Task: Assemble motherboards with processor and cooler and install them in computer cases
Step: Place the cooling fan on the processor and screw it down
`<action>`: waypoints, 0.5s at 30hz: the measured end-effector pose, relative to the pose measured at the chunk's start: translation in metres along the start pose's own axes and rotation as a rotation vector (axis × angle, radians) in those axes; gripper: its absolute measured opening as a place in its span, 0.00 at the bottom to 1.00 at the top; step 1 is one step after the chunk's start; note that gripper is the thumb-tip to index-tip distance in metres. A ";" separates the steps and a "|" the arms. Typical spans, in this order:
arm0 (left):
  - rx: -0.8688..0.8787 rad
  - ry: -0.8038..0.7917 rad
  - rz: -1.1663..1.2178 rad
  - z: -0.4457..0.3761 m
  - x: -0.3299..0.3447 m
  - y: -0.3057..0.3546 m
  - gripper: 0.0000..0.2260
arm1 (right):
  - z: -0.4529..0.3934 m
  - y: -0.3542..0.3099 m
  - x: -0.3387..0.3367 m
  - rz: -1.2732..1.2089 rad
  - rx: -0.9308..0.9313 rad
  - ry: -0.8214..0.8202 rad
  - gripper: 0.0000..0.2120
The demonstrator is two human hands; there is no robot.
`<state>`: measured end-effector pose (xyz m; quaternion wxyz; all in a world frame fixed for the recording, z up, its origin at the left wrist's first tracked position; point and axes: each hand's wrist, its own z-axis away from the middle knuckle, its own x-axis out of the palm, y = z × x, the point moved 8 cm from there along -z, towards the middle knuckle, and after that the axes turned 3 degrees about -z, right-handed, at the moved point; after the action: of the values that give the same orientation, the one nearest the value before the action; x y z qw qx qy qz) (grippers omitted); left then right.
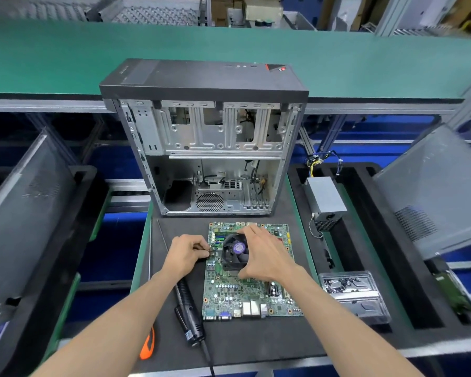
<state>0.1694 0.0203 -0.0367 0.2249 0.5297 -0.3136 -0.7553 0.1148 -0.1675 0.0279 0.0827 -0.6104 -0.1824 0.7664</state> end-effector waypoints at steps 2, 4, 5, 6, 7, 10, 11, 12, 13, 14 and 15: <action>-0.003 -0.002 -0.019 0.000 0.001 0.001 0.12 | 0.001 0.001 0.002 -0.002 0.002 -0.001 0.46; -0.006 -0.007 -0.038 0.000 0.002 0.001 0.13 | 0.001 0.002 0.004 -0.012 0.006 -0.003 0.47; -0.006 -0.009 -0.045 0.000 0.002 0.001 0.13 | 0.002 0.002 0.005 -0.019 0.008 -0.004 0.47; -0.007 -0.010 -0.051 -0.001 0.002 0.002 0.13 | 0.002 0.002 0.005 -0.025 0.011 -0.005 0.48; -0.009 -0.013 -0.058 -0.001 0.002 0.002 0.12 | 0.002 0.003 0.006 -0.028 0.014 -0.005 0.49; -0.019 -0.026 -0.090 -0.004 0.003 0.003 0.09 | 0.003 0.005 0.008 -0.037 0.018 -0.004 0.50; -0.019 -0.028 -0.100 -0.004 0.004 0.004 0.08 | 0.003 0.005 0.008 -0.041 0.018 -0.002 0.50; -0.018 -0.029 -0.110 -0.005 0.005 0.004 0.06 | 0.003 0.006 0.009 -0.044 0.017 -0.002 0.49; -0.016 -0.026 -0.121 -0.006 0.006 0.004 0.05 | 0.004 0.006 0.010 -0.048 0.014 -0.001 0.49; -0.015 -0.021 -0.135 -0.007 0.007 0.004 0.04 | 0.004 0.007 0.010 -0.054 0.012 0.000 0.49; -0.016 -0.014 -0.147 -0.007 0.008 0.004 0.03 | 0.005 0.007 0.011 -0.062 0.009 0.002 0.49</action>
<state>0.1736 0.0110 -0.0408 0.1707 0.5442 -0.2695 -0.7759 0.1083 -0.1713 0.0161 0.1094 -0.6049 -0.1976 0.7636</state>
